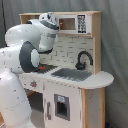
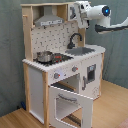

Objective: Play with the kitchen

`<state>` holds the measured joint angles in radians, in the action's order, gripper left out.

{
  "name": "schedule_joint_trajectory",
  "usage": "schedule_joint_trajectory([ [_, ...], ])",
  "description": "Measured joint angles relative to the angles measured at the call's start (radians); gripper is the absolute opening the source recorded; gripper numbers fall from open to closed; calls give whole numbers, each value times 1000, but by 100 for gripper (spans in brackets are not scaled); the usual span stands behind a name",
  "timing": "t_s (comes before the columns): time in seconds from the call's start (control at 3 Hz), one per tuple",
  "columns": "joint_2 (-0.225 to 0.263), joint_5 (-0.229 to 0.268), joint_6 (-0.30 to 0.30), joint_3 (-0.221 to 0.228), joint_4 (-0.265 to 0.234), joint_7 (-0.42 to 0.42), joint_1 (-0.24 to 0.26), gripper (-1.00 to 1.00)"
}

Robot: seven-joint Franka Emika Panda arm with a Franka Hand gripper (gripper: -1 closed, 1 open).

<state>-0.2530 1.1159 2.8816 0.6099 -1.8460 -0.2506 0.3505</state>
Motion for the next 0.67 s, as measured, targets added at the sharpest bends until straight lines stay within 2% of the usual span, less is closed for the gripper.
schedule_joint_trajectory([
  [0.33,78,5,-11,25,56,-1,7,-100],
  [0.67,3,25,-68,22,57,-36,9,-100],
])
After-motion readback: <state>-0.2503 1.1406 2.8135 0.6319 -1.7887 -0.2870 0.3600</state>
